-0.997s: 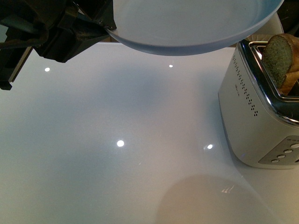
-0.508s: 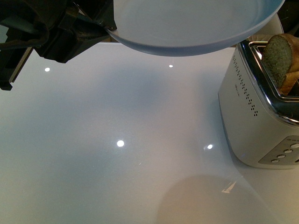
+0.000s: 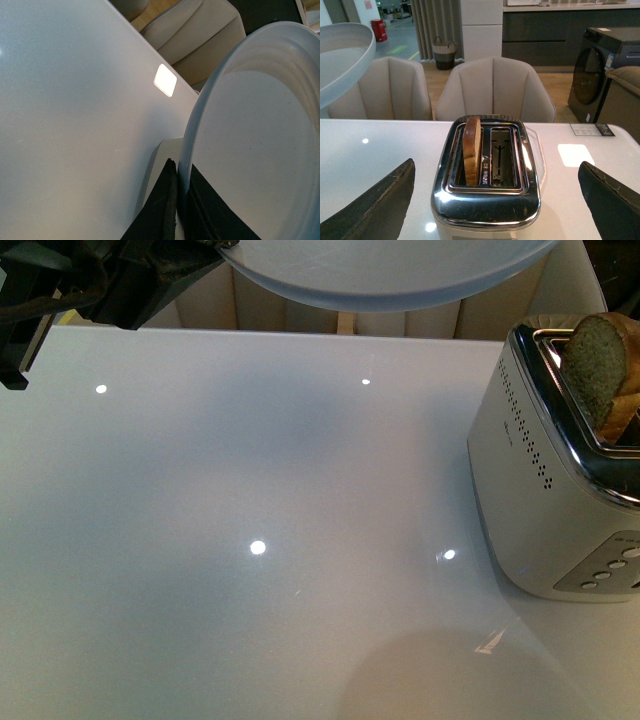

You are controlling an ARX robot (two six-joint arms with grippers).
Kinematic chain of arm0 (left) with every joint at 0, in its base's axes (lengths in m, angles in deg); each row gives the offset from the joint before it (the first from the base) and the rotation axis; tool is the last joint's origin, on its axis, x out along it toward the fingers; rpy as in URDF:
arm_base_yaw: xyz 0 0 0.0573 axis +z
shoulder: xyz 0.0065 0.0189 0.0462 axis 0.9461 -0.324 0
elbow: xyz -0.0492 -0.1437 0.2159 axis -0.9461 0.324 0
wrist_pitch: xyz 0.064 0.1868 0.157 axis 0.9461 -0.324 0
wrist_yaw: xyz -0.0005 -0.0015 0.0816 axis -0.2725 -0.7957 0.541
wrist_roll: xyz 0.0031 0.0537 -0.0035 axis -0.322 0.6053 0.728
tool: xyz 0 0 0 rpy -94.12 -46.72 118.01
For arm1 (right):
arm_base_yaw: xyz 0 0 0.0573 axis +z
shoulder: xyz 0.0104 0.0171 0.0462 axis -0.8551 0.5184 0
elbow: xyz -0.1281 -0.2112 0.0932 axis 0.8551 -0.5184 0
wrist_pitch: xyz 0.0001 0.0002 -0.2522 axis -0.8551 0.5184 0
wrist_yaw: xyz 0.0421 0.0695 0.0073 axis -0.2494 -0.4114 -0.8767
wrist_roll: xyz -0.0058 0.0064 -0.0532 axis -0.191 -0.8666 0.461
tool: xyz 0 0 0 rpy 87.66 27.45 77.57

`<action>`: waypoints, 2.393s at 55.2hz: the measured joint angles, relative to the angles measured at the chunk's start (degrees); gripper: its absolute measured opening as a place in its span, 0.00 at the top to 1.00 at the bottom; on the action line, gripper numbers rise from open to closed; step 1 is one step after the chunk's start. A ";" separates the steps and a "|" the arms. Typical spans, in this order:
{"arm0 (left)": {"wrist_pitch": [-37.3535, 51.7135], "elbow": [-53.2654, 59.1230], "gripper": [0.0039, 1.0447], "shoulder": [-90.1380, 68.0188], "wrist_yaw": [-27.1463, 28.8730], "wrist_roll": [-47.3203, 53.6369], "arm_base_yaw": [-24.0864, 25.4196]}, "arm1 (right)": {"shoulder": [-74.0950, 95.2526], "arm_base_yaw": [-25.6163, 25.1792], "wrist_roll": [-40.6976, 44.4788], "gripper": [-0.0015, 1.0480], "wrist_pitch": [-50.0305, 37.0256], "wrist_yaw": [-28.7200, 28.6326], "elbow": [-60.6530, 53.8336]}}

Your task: Left arm holds plate, right arm toasts bread

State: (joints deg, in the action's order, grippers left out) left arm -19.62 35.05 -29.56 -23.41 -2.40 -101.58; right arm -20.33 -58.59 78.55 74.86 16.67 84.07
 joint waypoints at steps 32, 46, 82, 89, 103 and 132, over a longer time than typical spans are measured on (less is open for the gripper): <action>-1.55 5.05 0.97 4.17 -7.65 5.77 12.90 | 0.00 0.00 0.00 0.09 0.00 0.02 0.00; 1.70 12.20 0.97 2.67 -12.90 11.41 27.39 | -0.02 0.00 0.00 0.09 0.00 0.02 0.00; 30.60 18.49 0.97 -26.97 -3.54 3.76 40.09 | -0.02 0.00 0.00 0.09 0.00 0.02 0.00; 33.55 17.70 0.97 -32.81 -2.86 2.45 40.63 | -0.02 0.00 0.00 0.09 0.00 0.02 0.00; 37.35 15.85 0.97 -40.59 -1.62 -0.59 41.92 | -0.02 0.00 0.00 0.09 0.00 0.02 0.00; 43.45 15.12 0.97 -53.24 -0.59 -5.16 39.36 | -0.02 0.00 0.00 0.09 0.00 0.02 0.00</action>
State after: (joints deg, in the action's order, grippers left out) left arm 23.83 50.17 -82.80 -24.00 -7.56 -62.21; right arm -20.35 -58.59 78.55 74.86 16.69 84.07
